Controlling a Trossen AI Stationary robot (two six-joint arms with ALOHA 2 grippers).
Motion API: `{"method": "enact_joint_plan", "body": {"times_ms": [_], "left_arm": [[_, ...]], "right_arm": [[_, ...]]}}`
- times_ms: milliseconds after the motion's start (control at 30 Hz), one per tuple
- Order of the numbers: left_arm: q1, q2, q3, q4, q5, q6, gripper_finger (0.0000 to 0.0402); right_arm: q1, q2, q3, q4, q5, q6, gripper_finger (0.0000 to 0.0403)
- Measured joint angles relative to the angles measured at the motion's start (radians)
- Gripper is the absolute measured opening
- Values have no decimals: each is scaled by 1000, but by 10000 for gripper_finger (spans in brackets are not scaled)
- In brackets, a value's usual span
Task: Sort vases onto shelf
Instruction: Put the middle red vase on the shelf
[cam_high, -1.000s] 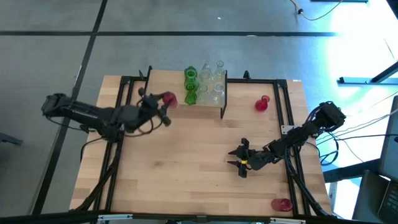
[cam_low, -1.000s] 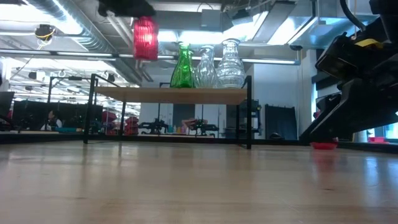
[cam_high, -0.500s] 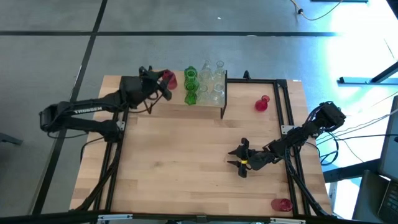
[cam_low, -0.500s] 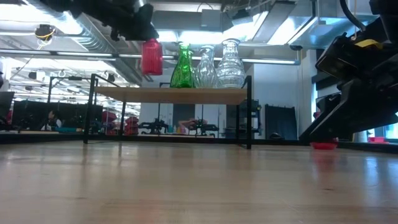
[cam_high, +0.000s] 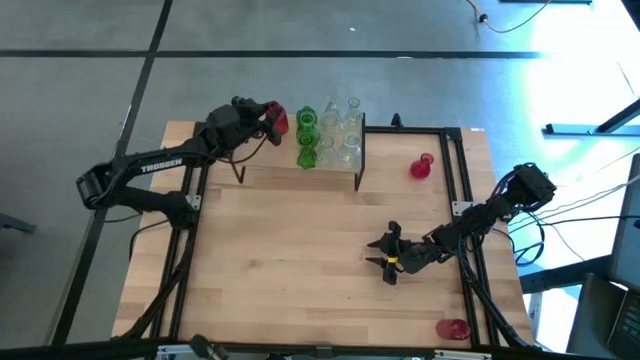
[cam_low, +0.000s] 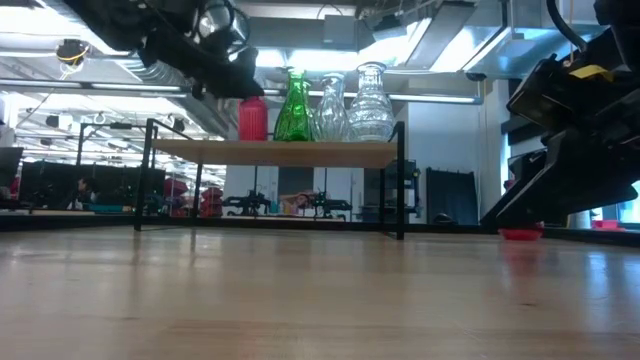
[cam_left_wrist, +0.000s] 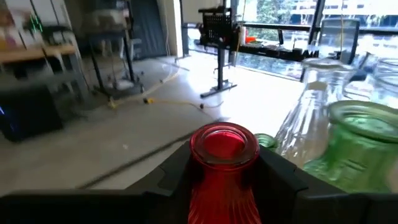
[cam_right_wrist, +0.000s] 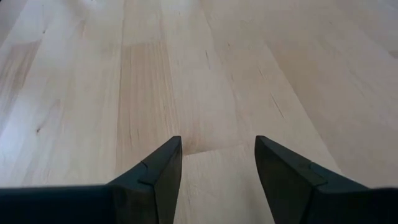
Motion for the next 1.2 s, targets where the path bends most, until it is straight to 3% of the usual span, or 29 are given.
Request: {"method": "enact_joint_plan", "body": {"times_ms": [100,467,1000,1200], "left_arm": [[34,28,0,8,36,-60,126],[73,77,1,60,121,-61,126],[60,126,3,131,103,-57,127],[60,126,1,126,100,-54,157]], "right_arm": [[0,0,0,-3,14,0,186],[0,0,0,-6,37,-1,186],[0,0,0,-10,43,1,186],[0,0,0,-11,42,1,186]]}}
